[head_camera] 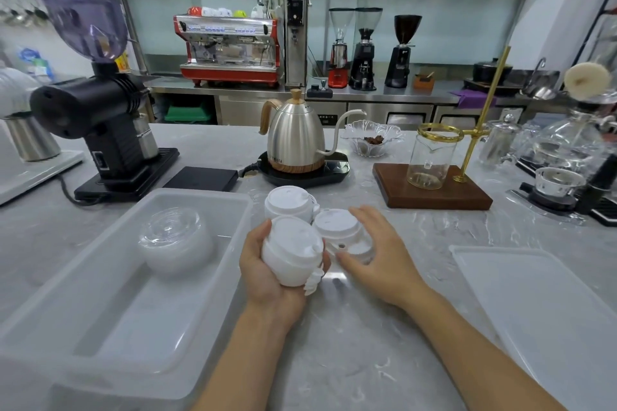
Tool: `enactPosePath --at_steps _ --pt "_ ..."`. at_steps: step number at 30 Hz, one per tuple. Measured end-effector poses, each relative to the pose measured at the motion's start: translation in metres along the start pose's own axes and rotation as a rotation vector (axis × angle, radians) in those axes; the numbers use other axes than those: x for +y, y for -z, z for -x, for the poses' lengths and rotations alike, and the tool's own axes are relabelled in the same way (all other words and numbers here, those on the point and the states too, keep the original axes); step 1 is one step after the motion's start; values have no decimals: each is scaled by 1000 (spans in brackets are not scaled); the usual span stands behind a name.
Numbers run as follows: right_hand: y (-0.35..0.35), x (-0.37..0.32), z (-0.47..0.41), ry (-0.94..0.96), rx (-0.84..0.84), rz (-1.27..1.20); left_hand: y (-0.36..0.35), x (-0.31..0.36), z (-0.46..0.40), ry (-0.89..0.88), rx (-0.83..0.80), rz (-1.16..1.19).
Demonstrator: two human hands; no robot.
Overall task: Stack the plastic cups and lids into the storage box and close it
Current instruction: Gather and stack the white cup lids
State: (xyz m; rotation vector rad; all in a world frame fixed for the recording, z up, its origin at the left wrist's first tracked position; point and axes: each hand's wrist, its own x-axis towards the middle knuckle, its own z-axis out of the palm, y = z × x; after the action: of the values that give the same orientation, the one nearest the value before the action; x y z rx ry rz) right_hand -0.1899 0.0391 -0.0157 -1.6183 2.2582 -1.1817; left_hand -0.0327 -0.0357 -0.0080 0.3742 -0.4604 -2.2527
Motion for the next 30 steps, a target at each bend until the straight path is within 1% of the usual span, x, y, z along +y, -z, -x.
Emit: enactPosePath --at_steps 2,4,8,10,14,17,20,22,23,25,27,30 --pt "-10 1 -4 -4 -80 138 -1 1 0 -31 17 5" --pt "-14 1 -4 2 -88 194 -2 1 1 -33 21 -2" --pt "-11 2 -1 -40 -16 65 -3 2 3 4 69 -23" --pt "-8 5 0 -41 29 64 -4 2 3 17 89 -33" --pt "0 -2 4 -77 56 23 -5 1 3 35 94 -24" --pt "8 -5 3 -73 130 0 -4 1 4 37 96 -9" --pt "22 -16 6 -117 164 -239 -2 2 3 64 96 8" --pt "29 -25 11 -87 148 -382 -2 2 3 100 80 10" --pt "32 -27 13 -40 139 -407 -2 2 3 122 69 15" --pt "36 -31 16 76 85 -408 -2 1 4 165 38 18" --pt "37 -36 19 164 -24 -372 -1 1 4 201 4 13" --pt "37 -43 24 239 -181 -320 0 1 4 232 -51 -28"
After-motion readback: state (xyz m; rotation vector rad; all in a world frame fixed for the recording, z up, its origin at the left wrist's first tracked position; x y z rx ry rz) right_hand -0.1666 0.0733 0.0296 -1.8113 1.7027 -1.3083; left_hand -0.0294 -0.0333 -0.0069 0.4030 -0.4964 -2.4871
